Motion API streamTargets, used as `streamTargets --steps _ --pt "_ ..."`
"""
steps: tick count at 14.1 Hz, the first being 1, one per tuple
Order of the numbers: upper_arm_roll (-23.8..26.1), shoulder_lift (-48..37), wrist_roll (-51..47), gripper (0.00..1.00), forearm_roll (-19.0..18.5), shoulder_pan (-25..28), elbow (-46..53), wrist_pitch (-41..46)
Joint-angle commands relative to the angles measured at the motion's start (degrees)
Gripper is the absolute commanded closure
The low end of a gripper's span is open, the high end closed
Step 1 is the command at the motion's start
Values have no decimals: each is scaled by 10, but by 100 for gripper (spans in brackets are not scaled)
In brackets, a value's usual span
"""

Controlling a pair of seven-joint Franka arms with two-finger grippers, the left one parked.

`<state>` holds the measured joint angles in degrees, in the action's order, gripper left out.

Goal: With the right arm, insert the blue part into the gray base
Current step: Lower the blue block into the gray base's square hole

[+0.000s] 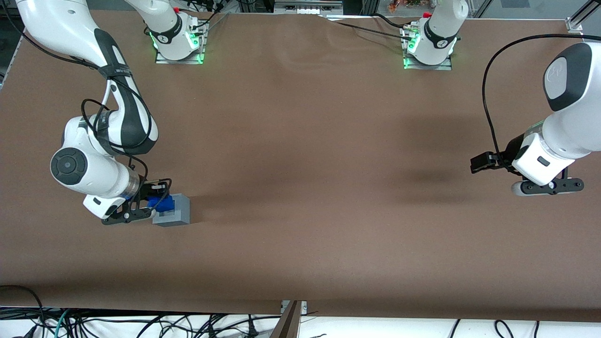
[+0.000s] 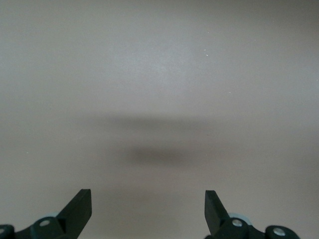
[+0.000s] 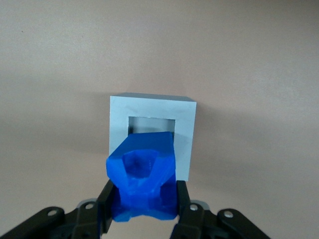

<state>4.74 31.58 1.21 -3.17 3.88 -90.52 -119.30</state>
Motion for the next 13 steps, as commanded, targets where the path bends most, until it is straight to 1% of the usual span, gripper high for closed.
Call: streamTargets --steps 1,13 --pt "4 9 -11 100 6 -3 19 -1" --pt "4 21 -31 100 7 -3 20 -26"
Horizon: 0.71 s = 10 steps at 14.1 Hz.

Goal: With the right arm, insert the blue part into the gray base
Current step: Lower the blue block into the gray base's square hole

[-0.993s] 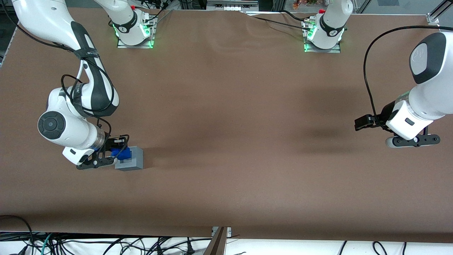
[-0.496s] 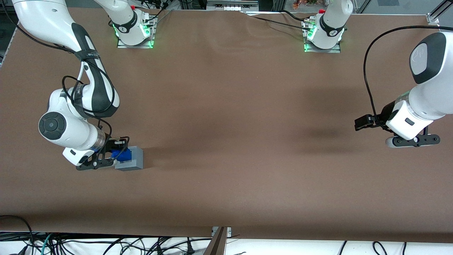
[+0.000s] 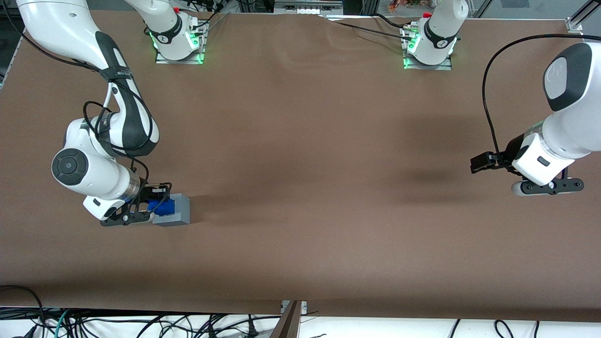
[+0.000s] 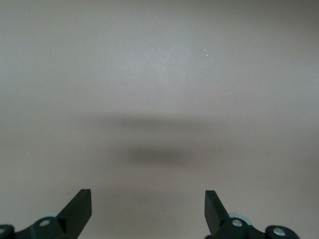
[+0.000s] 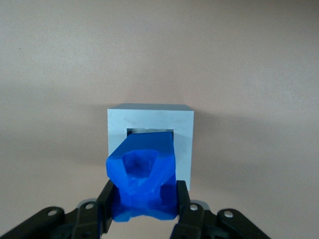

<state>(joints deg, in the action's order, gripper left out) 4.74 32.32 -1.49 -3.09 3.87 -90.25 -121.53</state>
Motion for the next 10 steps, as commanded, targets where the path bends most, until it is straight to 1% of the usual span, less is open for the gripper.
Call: streamTargets --steps 1,6,7,8,9,10 --pt "4 15 -4 100 6 -3 17 -6" --pt "4 18 -7 100 8 -4 13 -14" --pt "4 19 -9 81 8 -4 11 -15" --pt "4 21 -10 22 7 -4 9 -15" --pt "4 20 -10 1 7 -4 7 -15" --pt "4 18 -10 1 7 -4 7 -14"
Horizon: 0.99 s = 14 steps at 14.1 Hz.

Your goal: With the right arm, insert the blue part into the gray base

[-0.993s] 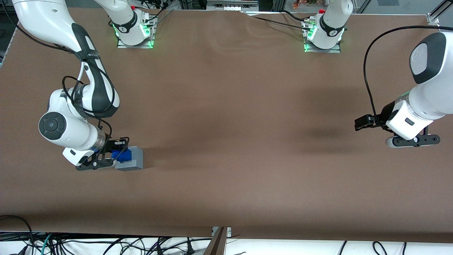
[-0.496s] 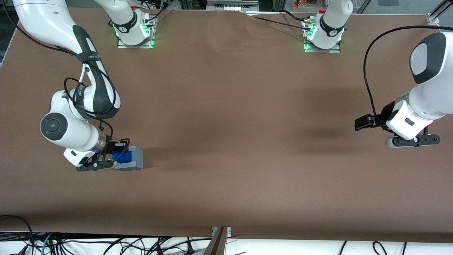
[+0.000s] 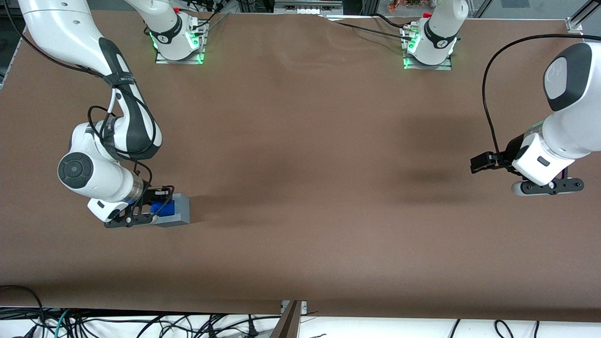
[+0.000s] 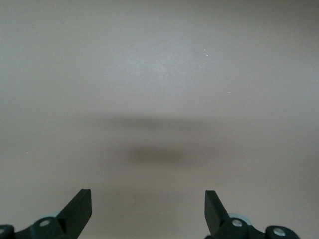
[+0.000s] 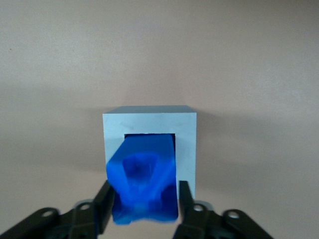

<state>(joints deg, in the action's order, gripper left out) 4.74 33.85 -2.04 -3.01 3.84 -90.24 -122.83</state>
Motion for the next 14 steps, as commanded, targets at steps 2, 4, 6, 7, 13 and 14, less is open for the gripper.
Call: streamTargets --steps 2,4,6,7,13,14 --pt "4 -8 -1 1 6 -3 4 7" --pt "4 -39 1 1 8 -2 1 34" --pt "4 -87 1 1 7 -2 2 96" --pt "3 -117 -2 1 7 -3 1 116" --pt "0 -205 4 1 13 -7 -34 129" --pt "-1 -222 4 1 13 -7 -41 141"
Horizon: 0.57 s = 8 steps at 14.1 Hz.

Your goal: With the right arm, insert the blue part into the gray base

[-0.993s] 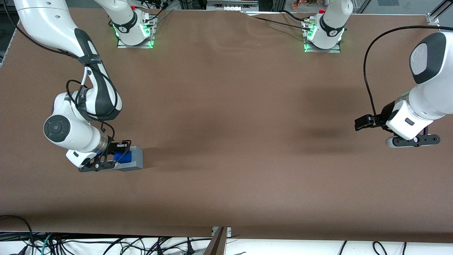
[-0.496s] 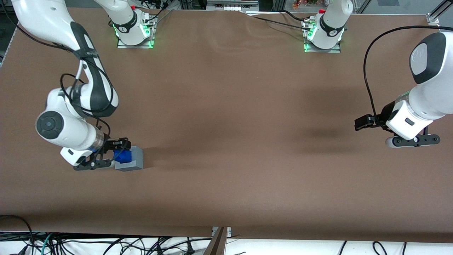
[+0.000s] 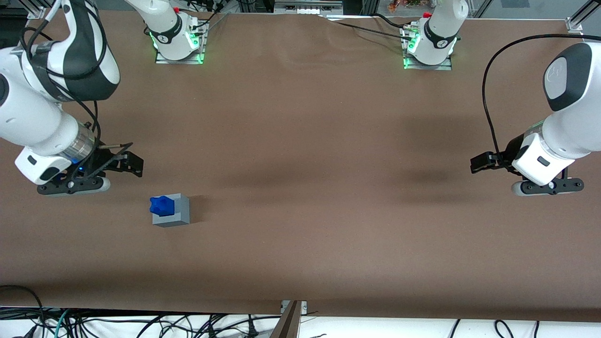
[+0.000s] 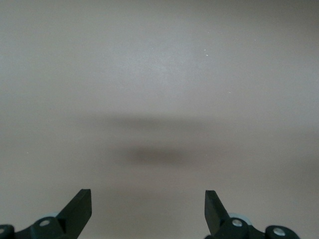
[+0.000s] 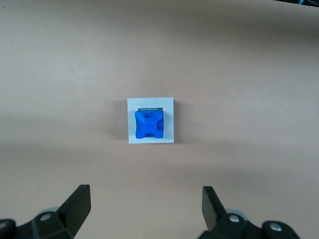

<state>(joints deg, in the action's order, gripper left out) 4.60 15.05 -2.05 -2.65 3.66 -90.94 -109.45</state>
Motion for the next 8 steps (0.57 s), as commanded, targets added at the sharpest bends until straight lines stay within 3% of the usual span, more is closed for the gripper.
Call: streamTargets --steps 1,6,8 --pt "1 -52 4 1 12 -5 -34 37" --pt "0 -172 3 1 34 -14 -75 133" --pt "-1 -173 6 1 36 -29 -54 172"
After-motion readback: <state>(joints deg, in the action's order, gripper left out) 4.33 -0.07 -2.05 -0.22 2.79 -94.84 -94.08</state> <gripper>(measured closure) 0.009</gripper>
